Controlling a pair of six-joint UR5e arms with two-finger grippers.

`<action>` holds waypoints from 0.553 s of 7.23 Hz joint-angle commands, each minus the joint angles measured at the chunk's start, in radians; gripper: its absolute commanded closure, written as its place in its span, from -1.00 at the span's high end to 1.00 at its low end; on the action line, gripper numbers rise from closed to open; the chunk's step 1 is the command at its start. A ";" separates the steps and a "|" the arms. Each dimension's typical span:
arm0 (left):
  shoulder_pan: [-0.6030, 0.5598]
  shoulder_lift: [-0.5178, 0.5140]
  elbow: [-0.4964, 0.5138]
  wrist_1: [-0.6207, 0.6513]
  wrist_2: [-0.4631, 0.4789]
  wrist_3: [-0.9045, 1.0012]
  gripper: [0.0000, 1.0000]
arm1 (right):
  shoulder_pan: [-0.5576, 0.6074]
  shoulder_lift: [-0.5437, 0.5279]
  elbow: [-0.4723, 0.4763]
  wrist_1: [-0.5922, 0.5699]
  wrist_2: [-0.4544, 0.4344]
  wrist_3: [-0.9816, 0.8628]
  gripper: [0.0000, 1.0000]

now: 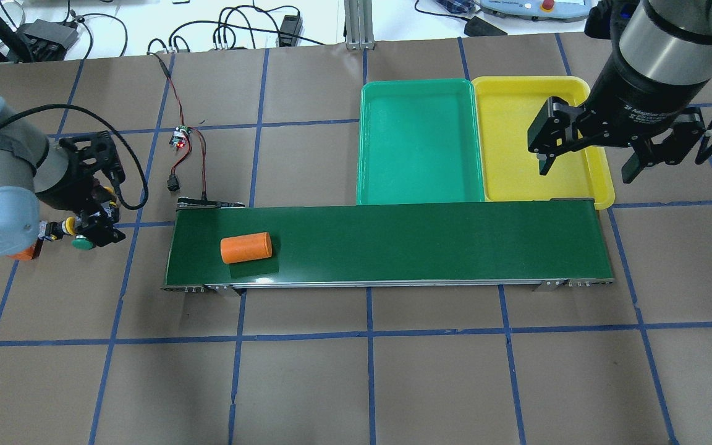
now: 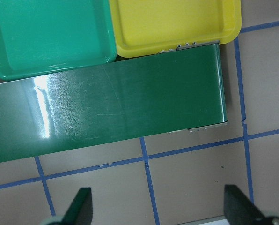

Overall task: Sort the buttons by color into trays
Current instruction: 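Return the left gripper to the pile and grasp the printed orange cylinder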

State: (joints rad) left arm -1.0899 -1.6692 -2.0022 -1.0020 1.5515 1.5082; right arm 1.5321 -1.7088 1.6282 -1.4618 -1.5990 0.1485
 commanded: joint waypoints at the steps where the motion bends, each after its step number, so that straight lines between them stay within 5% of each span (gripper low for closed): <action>1: 0.254 -0.039 0.025 0.060 -0.024 0.020 0.97 | -0.010 0.000 -0.001 -0.006 -0.012 0.000 1.00; 2: 0.293 -0.085 0.037 0.125 -0.095 -0.132 0.98 | -0.018 0.000 -0.001 -0.006 -0.012 -0.001 1.00; 4: 0.295 -0.203 0.072 0.186 -0.088 -0.490 1.00 | -0.030 -0.003 -0.001 0.006 -0.010 0.003 1.00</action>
State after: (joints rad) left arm -0.8056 -1.8038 -1.9537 -0.8447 1.4672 1.1995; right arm 1.5094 -1.7096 1.6276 -1.4624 -1.6102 0.1505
